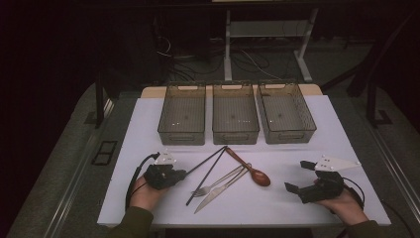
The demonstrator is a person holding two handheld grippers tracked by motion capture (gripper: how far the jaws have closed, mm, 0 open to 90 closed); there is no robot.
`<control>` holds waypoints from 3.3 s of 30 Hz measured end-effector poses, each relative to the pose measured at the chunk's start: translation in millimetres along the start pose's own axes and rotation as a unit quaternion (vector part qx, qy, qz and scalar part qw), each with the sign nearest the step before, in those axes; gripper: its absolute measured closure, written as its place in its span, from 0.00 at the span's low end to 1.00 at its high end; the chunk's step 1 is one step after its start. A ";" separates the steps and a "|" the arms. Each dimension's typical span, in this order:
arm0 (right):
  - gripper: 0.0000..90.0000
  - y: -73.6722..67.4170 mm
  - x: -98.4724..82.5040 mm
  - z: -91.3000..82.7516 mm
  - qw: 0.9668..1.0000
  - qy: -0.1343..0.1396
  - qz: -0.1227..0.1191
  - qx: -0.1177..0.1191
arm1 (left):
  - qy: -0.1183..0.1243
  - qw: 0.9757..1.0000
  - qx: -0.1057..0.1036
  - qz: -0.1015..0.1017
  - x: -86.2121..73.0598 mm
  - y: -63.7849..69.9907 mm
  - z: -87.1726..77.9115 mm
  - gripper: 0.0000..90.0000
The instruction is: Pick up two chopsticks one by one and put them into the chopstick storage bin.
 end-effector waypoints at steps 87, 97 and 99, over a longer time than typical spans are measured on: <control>0.00 -3.4 -5.8 9.8 1.000 0.000 -0.001 0.004 | 0.113 0.991 0.031 -0.063 149.5 -44.5 -41.5 0.94; 0.00 -2.7 -6.3 9.0 1.000 0.001 -0.002 0.004 | 0.106 0.989 0.064 -0.077 165.7 -70.6 -28.7 0.94; 0.00 -2.8 -6.3 9.0 1.000 0.001 -0.002 0.003 | 0.105 0.989 0.070 -0.082 167.5 -75.3 -26.8 0.94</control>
Point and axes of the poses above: each handheld gripper's, and its own axes: z roughly forward along the jaws, x roughly out of its top, y roughly to its right, the point moved 6 cm from there along z, roughly forward along the jaws, and after that the axes turned 15 degrees about -z, right-handed, at the moved point
